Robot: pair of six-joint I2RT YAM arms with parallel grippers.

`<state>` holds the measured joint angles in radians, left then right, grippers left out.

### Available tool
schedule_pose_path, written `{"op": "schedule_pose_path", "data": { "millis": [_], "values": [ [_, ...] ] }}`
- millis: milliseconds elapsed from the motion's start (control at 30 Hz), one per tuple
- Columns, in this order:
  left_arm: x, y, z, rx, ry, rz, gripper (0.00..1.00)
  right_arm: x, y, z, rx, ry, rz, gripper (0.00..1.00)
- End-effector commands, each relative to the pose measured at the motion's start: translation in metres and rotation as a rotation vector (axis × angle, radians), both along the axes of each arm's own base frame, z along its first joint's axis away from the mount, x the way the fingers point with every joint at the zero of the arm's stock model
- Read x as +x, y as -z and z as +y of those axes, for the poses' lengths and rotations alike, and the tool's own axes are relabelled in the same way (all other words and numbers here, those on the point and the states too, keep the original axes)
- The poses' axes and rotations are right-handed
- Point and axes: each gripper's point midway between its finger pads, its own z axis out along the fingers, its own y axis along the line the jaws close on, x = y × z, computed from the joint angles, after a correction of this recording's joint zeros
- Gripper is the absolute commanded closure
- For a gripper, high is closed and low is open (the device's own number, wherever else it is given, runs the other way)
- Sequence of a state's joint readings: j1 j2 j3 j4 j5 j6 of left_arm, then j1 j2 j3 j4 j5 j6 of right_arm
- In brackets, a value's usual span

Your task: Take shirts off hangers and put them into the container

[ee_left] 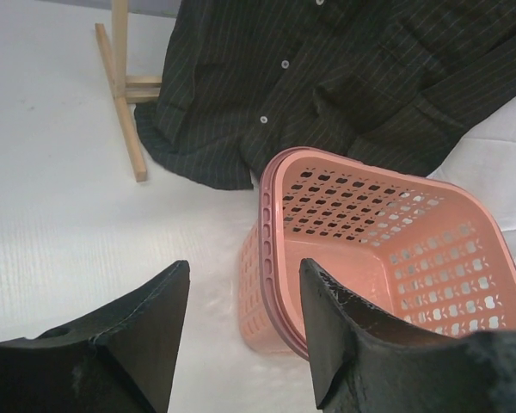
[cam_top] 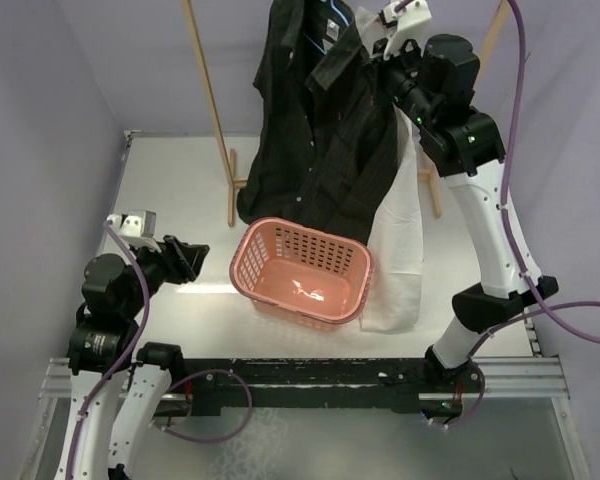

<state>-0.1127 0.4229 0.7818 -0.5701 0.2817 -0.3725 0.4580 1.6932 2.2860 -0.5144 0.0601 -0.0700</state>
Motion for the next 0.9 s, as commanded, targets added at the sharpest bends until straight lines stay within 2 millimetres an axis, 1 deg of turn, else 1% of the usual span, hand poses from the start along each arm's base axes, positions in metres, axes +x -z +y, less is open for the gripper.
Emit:
{"op": "schedule_pose_path", "data": {
  "millis": [0, 100, 200, 267, 400, 467, 533, 600, 667, 700, 733, 800, 867],
  "values": [
    [-0.001, -0.02, -0.006, 0.01, 0.045, -0.121, 0.4, -0.046, -0.099, -0.001, 0.192, -0.095, -0.225, 1.0],
    [-0.004, -0.027, -0.003, 0.024, 0.038, -0.173, 0.34, -0.061, -0.098, 0.003, 0.207, -0.147, -0.183, 1.0],
    [-0.011, -0.046, 0.0, 0.031, 0.031, -0.238, 0.29, -0.075, -0.092, 0.006, 0.206, -0.195, -0.137, 1.0],
    [-0.014, -0.06, 0.001, 0.044, 0.03, -0.258, 0.26, -0.083, -0.08, 0.012, 0.195, -0.241, -0.088, 1.0],
    [-0.018, -0.094, 0.002, 0.059, 0.032, -0.298, 0.24, -0.1, -0.049, 0.027, 0.166, -0.351, 0.034, 1.0],
    [-0.02, -0.109, 0.002, 0.063, 0.031, -0.319, 0.24, -0.114, -0.039, 0.034, 0.161, -0.42, 0.067, 1.0],
    [-0.021, -0.119, 0.004, 0.076, 0.028, -0.335, 0.24, -0.128, -0.035, 0.039, 0.162, -0.473, 0.072, 1.0],
    [-0.023, -0.128, 0.006, 0.096, 0.021, -0.348, 0.23, -0.143, -0.037, 0.043, 0.172, -0.524, 0.06, 1.0],
    [-0.023, -0.135, 0.01, 0.111, 0.003, -0.353, 0.22, -0.159, -0.043, 0.047, 0.185, -0.593, 0.04, 1.0],
    [-0.024, -0.139, 0.012, 0.117, -0.007, -0.363, 0.21, -0.166, -0.048, 0.05, 0.199, -0.627, 0.025, 1.0],
    [-0.025, -0.144, 0.014, 0.119, -0.021, -0.375, 0.18, -0.173, -0.054, 0.052, 0.217, -0.659, 0.015, 1.0],
    [-0.029, -0.157, 0.019, 0.122, -0.047, -0.418, 0.14, -0.185, -0.066, 0.055, 0.242, -0.721, -0.014, 1.0],
    [-0.032, -0.17, 0.022, 0.125, -0.068, -0.463, 0.12, -0.194, -0.077, 0.06, 0.262, -0.776, -0.038, 1.0]
  ]
}}
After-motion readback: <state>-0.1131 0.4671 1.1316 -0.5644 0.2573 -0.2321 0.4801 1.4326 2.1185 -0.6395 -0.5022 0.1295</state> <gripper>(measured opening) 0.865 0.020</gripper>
